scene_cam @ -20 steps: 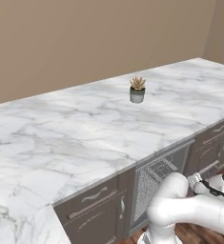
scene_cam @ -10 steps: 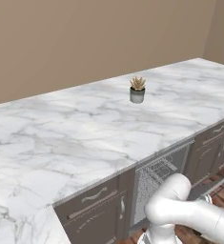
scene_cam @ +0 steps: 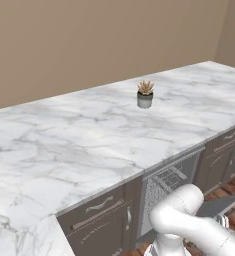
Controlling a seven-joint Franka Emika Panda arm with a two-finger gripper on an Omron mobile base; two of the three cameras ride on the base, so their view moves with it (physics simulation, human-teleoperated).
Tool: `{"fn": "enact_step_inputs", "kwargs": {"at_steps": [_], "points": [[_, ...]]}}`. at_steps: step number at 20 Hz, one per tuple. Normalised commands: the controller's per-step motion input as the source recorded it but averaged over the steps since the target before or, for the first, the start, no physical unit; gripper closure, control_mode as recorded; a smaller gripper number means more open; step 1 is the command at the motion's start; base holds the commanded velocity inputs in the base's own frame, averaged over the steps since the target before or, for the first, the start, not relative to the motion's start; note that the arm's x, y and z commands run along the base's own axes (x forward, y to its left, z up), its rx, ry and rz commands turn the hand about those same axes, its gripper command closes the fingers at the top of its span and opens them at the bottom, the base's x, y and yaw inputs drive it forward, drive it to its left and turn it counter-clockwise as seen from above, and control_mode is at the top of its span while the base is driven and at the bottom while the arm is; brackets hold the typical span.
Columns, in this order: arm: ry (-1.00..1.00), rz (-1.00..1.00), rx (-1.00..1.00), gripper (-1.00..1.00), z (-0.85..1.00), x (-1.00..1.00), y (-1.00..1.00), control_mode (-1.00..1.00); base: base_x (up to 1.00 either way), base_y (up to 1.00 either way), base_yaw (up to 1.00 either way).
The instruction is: Open the dishwasher door and pull out the top rack.
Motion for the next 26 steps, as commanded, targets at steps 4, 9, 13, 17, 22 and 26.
{"fn": "enact_step_inputs", "kwargs": {"at_steps": [4,9,13,17,22,26], "points": [[0.23,0.0,0.19,-1.0,1.0,-0.77,-0.77,-1.0,0.0,0.0,0.0],[0.3,0.0,0.15,-1.0,1.0,-0.91,-0.57,-1.0,0.0,0.0,0.0],[0.38,0.0,0.1,-1.0,1.0,-0.88,-0.49,-1.0,0.0,0.0,0.0],[0.39,0.0,0.07,-1.0,1.0,-0.79,-0.47,-1.0,0.0,0.0,0.0],[0.39,0.0,0.04,-1.0,1.0,-0.64,-0.31,-1.0,0.0,0.0,0.0],[0.28,0.0,0.01,-1.0,0.97,-0.8,-0.33,-1.0,0.0,0.0,0.0]]}}
